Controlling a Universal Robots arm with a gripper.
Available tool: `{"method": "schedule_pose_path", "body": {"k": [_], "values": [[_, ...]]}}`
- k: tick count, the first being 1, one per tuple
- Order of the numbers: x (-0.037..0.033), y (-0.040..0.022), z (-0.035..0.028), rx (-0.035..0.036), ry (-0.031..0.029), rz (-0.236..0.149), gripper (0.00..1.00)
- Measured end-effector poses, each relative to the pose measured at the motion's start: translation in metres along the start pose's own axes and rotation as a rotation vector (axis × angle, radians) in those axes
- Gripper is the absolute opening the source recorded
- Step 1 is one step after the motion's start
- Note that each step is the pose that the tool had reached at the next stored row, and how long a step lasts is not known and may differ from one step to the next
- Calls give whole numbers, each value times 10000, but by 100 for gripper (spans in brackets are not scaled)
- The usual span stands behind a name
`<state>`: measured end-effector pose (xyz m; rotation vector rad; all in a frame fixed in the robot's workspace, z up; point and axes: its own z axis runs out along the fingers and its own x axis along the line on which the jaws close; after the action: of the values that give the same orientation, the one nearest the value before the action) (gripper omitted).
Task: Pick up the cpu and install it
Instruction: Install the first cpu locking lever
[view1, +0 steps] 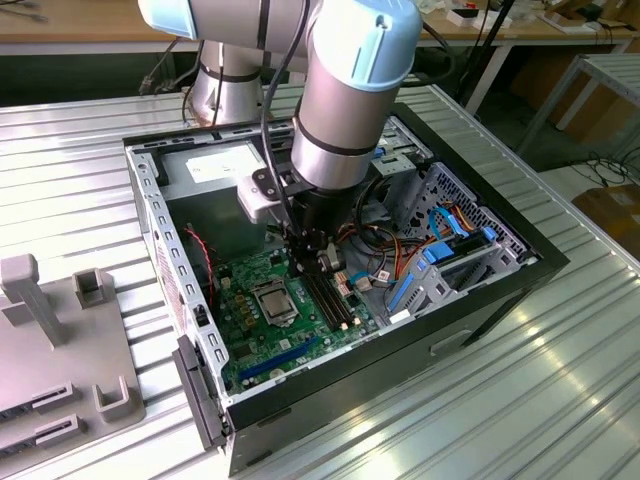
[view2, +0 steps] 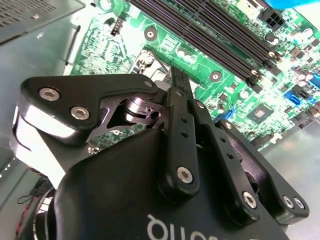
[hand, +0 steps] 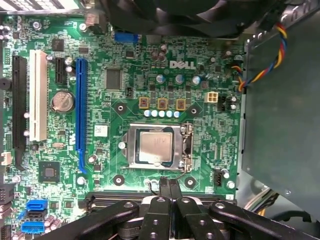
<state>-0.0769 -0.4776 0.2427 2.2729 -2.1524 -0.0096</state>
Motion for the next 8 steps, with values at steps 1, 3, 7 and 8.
{"method": "schedule_pose_path", "body": {"k": [1,3,7,8], "values": [[16,1,5,0,0,-21,11],[38,2,14,0,0,-47,11],[83,4,44,0,2,-99,11],[90,4,60,2,0,-112,11]]}}
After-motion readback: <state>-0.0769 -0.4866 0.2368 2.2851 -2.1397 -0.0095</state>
